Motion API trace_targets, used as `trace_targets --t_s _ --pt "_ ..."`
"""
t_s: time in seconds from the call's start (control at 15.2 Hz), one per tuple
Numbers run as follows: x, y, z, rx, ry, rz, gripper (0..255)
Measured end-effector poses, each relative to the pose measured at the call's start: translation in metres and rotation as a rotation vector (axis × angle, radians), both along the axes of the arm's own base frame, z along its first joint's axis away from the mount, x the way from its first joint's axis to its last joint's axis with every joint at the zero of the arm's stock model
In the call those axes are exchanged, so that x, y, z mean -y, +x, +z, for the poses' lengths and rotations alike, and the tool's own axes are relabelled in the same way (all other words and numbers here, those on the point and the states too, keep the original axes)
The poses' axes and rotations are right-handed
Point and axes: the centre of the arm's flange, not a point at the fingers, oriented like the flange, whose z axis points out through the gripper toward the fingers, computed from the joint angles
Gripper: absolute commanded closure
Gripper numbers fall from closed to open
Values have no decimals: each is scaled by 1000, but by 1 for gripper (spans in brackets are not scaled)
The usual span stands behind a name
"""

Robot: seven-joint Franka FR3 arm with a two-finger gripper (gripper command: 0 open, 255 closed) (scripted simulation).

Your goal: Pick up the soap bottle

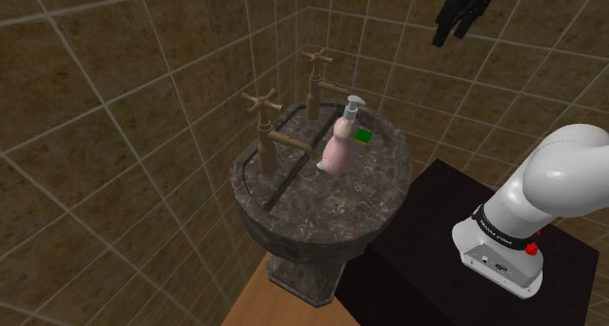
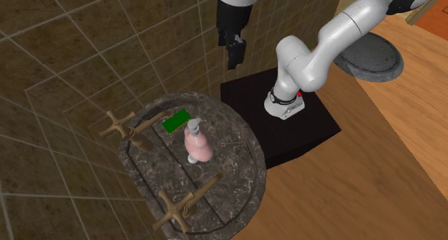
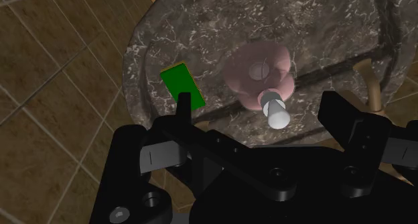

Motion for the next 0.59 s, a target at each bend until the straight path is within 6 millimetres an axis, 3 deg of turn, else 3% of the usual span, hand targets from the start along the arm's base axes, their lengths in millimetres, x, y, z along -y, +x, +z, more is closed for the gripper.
trace_targets --t_s 0.13,0.59 --pt "-2 3 -4 1 -1 1 0" --pt "-34 56 -64 22 -13 16 0"
